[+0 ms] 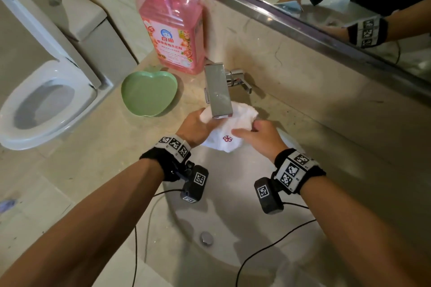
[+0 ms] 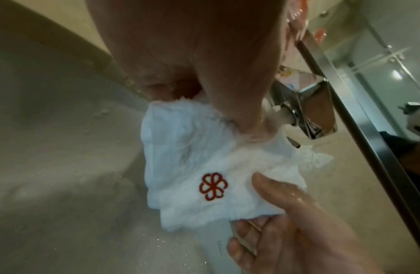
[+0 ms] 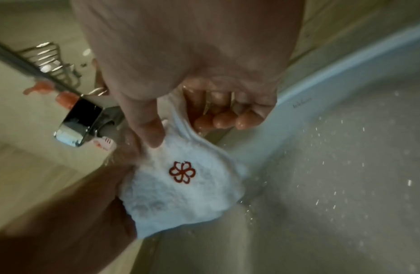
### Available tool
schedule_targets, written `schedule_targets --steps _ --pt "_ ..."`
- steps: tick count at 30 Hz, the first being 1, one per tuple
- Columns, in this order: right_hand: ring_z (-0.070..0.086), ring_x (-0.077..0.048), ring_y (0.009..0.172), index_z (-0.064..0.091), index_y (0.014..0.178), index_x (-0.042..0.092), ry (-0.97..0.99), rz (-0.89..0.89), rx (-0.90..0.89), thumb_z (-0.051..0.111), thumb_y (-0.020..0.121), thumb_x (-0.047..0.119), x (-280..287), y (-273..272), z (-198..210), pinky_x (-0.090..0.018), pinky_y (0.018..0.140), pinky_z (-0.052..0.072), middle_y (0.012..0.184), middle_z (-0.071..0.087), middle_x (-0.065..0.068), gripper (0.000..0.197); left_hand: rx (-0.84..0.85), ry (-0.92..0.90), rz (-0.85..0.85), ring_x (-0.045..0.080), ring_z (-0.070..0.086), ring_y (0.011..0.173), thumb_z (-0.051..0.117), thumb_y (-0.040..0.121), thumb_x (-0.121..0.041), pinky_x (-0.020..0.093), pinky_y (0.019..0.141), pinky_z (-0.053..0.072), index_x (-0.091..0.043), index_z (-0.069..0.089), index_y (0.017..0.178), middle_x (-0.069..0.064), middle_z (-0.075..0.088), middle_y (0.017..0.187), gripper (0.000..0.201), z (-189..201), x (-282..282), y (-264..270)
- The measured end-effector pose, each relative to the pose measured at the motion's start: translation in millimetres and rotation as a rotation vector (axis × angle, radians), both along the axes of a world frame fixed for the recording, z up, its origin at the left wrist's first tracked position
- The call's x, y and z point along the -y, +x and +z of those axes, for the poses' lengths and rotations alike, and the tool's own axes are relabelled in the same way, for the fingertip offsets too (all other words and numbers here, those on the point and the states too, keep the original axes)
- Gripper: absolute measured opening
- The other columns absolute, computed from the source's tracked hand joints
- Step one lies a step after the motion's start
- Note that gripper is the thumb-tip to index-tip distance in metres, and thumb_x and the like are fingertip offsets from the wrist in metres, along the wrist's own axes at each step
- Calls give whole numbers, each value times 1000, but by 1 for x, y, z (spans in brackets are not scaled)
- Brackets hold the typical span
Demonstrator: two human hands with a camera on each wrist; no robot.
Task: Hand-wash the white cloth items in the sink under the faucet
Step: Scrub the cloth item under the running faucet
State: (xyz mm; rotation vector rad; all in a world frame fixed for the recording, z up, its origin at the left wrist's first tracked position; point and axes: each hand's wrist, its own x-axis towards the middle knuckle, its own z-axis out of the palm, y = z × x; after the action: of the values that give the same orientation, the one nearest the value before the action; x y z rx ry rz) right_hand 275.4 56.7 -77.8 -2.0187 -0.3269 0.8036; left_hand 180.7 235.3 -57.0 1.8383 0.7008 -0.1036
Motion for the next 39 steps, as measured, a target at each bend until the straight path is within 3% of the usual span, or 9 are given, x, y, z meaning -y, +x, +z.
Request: schedule_targets --steps 4,11,14,19,24,30,32,36,39 --pt "69 -14 97 70 110 20 26 61 -95 77 81 14 -9 -7 1 -26 79 52 100 75 3 30 -70 -174 3 26 60 108 48 97 -32 41 93 48 -6 59 114 12 62 121 33 -2 -4 -1" --pt "54 -22 128 36 149 18 18 195 0 64 91 6 -14 -13 4 -41 108 44 140 56 -4 65 -58 -218 48 28 65 91 52 95 -4 49 72 59 -22 42 106 14 62 106 24 -7 -26 -26" --pt "63 -23 119 58 134 17 71 198 -4 59 93 -2 -16 -12 3 -43 105 49 131 65 -5 46 -71 -363 71 16 70 85 53 93 2 31 60 59 -19 45 129 8 63 116 43 -11 -30 -33" --pt "71 -24 99 75 95 31 93 211 -43 56 88 -10 -22 -17 5 -43 89 57 100 77 1 46 -42 -386 109 24 66 90 43 87 16 37 62 61 -20 52 106 7 61 106 41 -12 -32 -44" --pt "72 -20 93 79 95 26 121 168 -241 60 90 11 -18 -13 8 -33 74 59 100 76 -5 25 -11 -396 6 15 66 83 40 89 19 34 67 61 -14 54 99 2 63 94 38 -7 -38 -49" --pt "69 -27 100 79 90 21 122 83 -392 62 85 40 -10 -4 12 -39 88 53 104 75 -9 27 8 -420 -35 16 63 86 38 83 28 29 72 61 -8 58 80 2 60 101 40 5 -35 -38" --pt "68 -28 100 76 90 28 56 124 -161 74 76 21 -9 0 13 -40 84 55 104 73 -5 15 1 -443 -58 16 63 88 38 85 25 27 76 60 -4 61 79 3 61 102 38 9 -32 -31" --pt "64 -19 100 59 128 16 63 78 34 67 75 -7 -12 4 17 -34 90 55 113 66 0 58 -134 -452 -46 25 64 92 58 91 -8 29 79 58 -3 66 88 12 67 96 10 9 -27 -14" --pt "66 -21 94 66 120 15 62 60 117 63 76 -7 -13 4 25 -32 83 56 105 69 -5 49 -256 -82 -292 25 62 105 88 64 -36 39 94 51 -10 58 116 7 65 113 65 0 -21 2"
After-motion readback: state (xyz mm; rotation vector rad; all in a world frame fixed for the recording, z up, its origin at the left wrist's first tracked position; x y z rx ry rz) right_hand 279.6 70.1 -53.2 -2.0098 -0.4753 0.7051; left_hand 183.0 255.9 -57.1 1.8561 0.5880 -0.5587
